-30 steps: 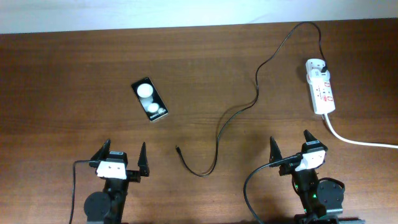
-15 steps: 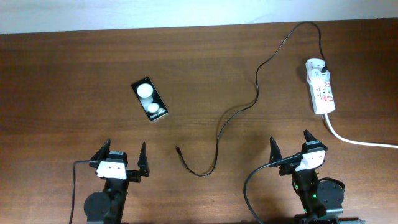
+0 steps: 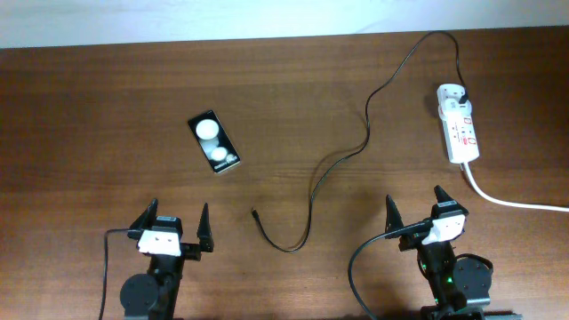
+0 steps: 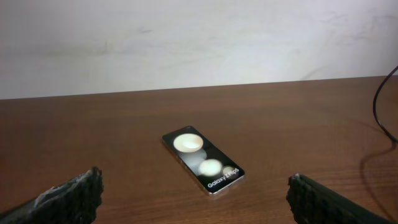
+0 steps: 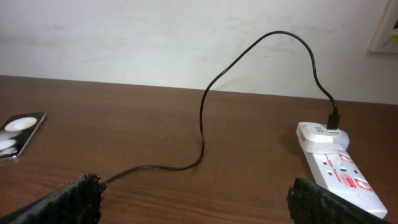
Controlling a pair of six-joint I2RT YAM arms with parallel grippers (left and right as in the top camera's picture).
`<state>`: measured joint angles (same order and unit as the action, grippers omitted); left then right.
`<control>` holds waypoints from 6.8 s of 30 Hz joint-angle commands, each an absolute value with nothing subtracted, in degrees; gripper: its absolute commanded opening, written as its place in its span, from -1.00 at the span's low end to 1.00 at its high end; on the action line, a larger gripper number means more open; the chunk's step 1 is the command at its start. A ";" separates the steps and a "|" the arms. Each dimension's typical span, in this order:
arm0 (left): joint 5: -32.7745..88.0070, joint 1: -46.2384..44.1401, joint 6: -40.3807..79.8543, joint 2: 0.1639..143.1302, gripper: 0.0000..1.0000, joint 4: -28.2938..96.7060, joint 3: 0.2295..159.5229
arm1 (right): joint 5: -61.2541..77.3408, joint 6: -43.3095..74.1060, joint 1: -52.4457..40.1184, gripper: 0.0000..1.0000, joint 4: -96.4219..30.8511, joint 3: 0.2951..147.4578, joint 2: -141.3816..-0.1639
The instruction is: Plug charger to phone and switch on socket
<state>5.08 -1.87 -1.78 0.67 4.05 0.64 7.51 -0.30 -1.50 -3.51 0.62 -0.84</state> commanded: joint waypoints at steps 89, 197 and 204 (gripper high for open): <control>4.91 -1.83 -2.44 0.34 0.98 3.95 0.54 | 7.03 -0.64 -1.87 0.97 -3.73 0.32 -0.19; 6.00 -7.03 15.46 115.77 1.00 41.12 84.47 | 7.03 -0.64 -1.87 0.97 -3.90 0.32 -0.19; -4.47 -10.79 23.55 118.61 0.99 40.97 84.42 | 7.03 -0.64 -1.87 0.97 -3.90 0.32 -0.19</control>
<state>1.61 -9.56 19.25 116.86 40.91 83.59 7.31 -0.27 -1.50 -3.51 0.62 -0.73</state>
